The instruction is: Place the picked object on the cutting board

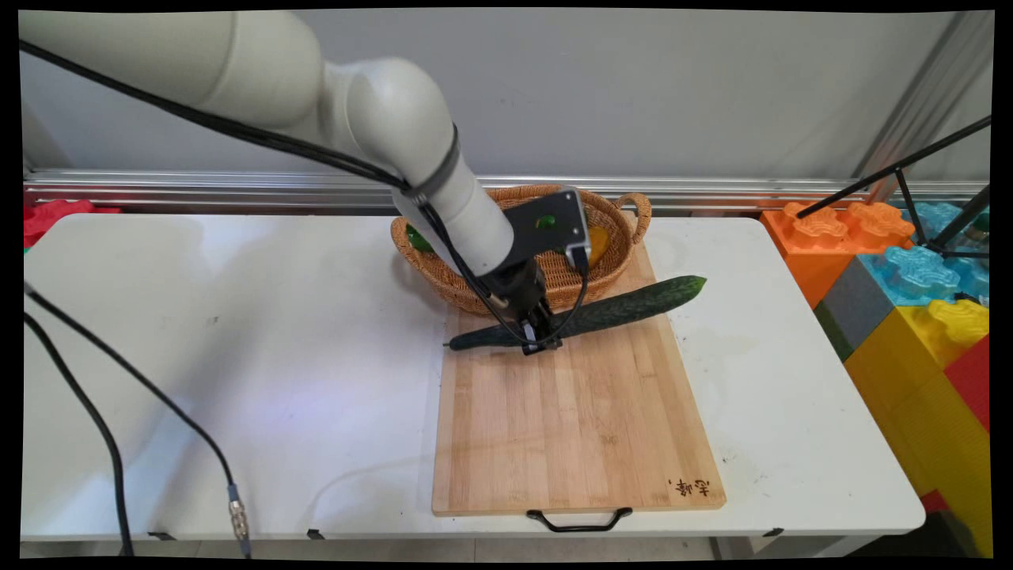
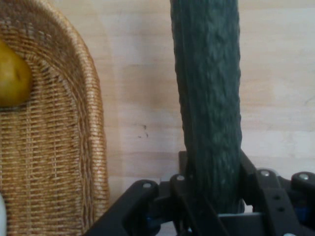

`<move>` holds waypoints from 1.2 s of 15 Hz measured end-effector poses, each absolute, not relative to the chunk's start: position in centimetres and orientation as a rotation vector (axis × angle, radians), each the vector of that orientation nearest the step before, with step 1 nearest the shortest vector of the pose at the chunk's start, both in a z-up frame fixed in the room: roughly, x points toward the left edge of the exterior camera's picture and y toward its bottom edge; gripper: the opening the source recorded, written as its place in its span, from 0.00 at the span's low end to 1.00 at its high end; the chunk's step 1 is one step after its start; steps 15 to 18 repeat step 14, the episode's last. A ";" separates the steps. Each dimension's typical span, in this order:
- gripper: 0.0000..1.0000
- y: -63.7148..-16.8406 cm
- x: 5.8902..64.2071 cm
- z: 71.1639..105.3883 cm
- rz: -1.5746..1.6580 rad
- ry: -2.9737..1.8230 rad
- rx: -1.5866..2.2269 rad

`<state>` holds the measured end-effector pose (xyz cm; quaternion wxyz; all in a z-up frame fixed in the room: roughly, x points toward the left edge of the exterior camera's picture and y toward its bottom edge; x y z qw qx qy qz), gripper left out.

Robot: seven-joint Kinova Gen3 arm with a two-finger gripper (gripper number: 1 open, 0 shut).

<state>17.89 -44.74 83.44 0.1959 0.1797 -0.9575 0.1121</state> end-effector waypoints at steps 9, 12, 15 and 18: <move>1.00 -45.3 17.5 79.2 0.336 -2.711 0.506; 1.00 -45.1 17.5 78.6 0.325 -2.719 0.501; 1.00 -44.9 17.4 78.2 0.316 -2.725 0.500; 1.00 -44.9 17.4 78.2 0.316 -2.725 0.500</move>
